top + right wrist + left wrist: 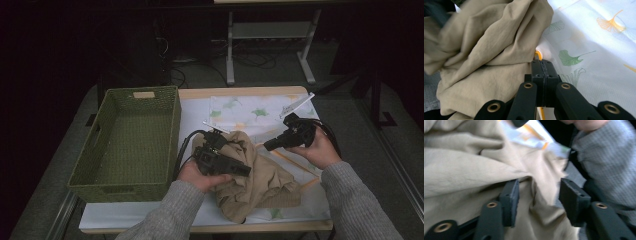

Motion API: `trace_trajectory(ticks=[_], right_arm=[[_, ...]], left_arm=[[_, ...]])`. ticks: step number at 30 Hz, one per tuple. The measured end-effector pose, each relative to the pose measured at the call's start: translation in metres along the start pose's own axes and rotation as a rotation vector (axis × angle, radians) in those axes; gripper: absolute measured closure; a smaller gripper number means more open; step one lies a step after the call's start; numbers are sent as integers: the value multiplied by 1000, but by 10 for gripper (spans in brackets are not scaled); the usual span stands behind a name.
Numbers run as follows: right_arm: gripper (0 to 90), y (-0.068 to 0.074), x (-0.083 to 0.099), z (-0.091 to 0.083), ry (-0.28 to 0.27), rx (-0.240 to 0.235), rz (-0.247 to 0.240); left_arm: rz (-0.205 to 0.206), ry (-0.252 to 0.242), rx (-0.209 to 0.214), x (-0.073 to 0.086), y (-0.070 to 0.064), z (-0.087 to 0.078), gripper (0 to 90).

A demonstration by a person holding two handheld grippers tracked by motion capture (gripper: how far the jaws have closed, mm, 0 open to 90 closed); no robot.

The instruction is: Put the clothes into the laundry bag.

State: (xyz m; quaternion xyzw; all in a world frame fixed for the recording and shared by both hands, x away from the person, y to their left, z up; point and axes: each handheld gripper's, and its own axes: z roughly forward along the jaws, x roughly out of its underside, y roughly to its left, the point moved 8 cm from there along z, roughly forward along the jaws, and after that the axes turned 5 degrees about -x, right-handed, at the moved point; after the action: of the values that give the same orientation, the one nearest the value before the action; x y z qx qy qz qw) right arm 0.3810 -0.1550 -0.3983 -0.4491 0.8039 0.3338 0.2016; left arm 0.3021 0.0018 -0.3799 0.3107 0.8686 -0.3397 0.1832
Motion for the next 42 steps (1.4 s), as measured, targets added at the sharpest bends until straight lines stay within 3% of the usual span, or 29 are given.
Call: trace_trajectory(ticks=[3,4,5,7,9,14,20,23,25,28,31,34,42], right_arm=[[894,2,-2,0,0,-6,-10],[894,3,-2,0,1,-7,-12],[895,5,-3,-1,4,-8,-15],[894,5,-5,-2,8,-4,-20],[894,6,-7,-3,10,-2,-19],[894,8,-16,-6,-12,-1,-28],[894,10,-22,-11,-24,5,-32],[895,12,-24,-17,-43,-1,-39],[894,14,-25,-20,-53,-2,-35],[894,14,-22,-20,-45,-1,-35],[894,12,-18,-18,-43,-2,-31],[894,9,-13,-13,-31,-5,-22],[894,6,-7,-9,-25,-1,-14]], left_arm=[[-17,52,-38,11,11,19,475],[-12,58,-54,16,15,28,515],[-6,55,-46,17,16,32,653],[-14,47,-10,17,14,37,821],[-9,42,13,15,7,43,882],[49,22,130,2,-32,44,893],[125,-44,245,-24,-83,23,894],[160,-43,253,-25,-95,26,893],[161,-18,215,-21,-89,39,890],[124,9,144,-12,-67,62,880],[68,12,136,-7,-52,72,863],[41,4,114,-7,-42,70,822],[37,3,67,-6,-31,43,600]])
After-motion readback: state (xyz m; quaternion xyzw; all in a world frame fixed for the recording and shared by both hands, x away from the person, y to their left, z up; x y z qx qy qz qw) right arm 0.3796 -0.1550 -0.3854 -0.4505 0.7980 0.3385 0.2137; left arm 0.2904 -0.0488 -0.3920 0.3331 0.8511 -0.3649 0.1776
